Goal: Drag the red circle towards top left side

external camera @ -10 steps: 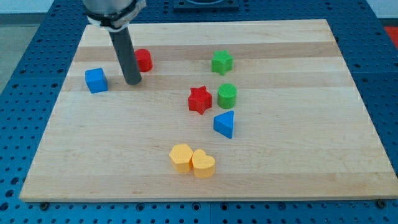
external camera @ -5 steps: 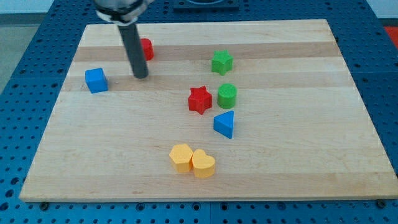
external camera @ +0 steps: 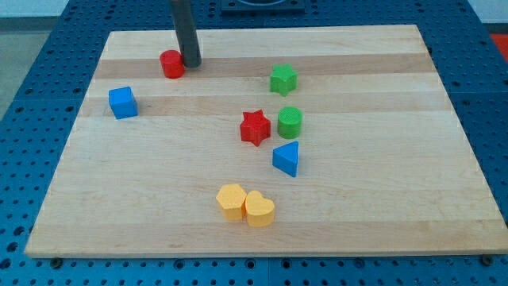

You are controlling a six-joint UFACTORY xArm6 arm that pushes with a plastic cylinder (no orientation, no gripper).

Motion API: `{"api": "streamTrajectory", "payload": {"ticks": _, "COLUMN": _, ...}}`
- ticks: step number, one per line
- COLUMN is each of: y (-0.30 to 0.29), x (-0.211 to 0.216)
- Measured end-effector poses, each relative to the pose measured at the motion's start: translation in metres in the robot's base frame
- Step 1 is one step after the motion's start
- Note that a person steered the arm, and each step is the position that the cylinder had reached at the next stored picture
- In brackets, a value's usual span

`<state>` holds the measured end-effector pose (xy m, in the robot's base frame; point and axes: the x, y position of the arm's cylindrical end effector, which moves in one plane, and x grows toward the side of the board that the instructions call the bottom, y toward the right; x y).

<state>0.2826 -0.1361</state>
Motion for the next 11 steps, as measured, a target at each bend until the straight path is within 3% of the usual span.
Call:
{"api": "streamTrajectory", "payload": {"ticks": 1, "y": -0.022, "x": 0.0}}
{"api": "streamTrajectory", "payload": {"ticks": 3, "y": -0.021, "x": 0.051}}
{"api": "streamTrajectory", "payload": {"ticks": 4, "y": -0.037, "x": 0.055}}
{"api": "streamTrajectory", "payload": {"ticks": 5, "y": -0.049, "x": 0.016}}
{"api": "streamTrajectory", "payload": {"ticks": 8, "y": -0.064, "x": 0.02}}
{"api": "streamTrajectory", "payload": {"ticks": 9, "y": -0.026, "x": 0.02}}
{"api": "streamTrajectory", "payload": {"ticks": 11, "y": -0.024, "x": 0.008}}
